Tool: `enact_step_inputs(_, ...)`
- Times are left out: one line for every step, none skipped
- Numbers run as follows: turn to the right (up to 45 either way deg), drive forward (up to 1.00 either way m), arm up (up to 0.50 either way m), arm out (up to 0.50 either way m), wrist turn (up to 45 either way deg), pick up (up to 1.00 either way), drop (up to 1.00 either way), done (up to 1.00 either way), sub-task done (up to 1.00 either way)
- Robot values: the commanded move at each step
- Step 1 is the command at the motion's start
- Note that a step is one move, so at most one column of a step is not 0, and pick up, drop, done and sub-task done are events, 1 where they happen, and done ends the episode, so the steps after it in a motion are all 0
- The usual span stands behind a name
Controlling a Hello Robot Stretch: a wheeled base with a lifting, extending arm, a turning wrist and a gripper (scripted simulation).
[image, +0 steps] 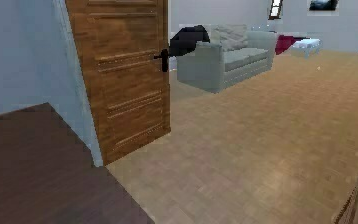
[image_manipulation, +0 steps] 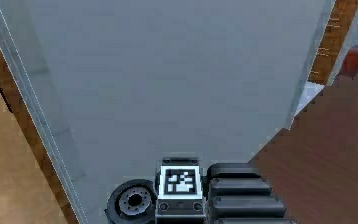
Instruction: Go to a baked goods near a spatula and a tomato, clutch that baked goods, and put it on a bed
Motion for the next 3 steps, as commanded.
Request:
enact_step_inputs(0.0,0.55,0.00,0.00,0.0,0.00,0.00,0.00,0.00)
enact_step_inputs(33.0,0.00,0.00,0.00,0.0,0.00,0.00,0.00,0.00)
enact_step_inputs(0.0,1.00,0.00,0.00,0.0,0.00,0.00,0.00,0.00)
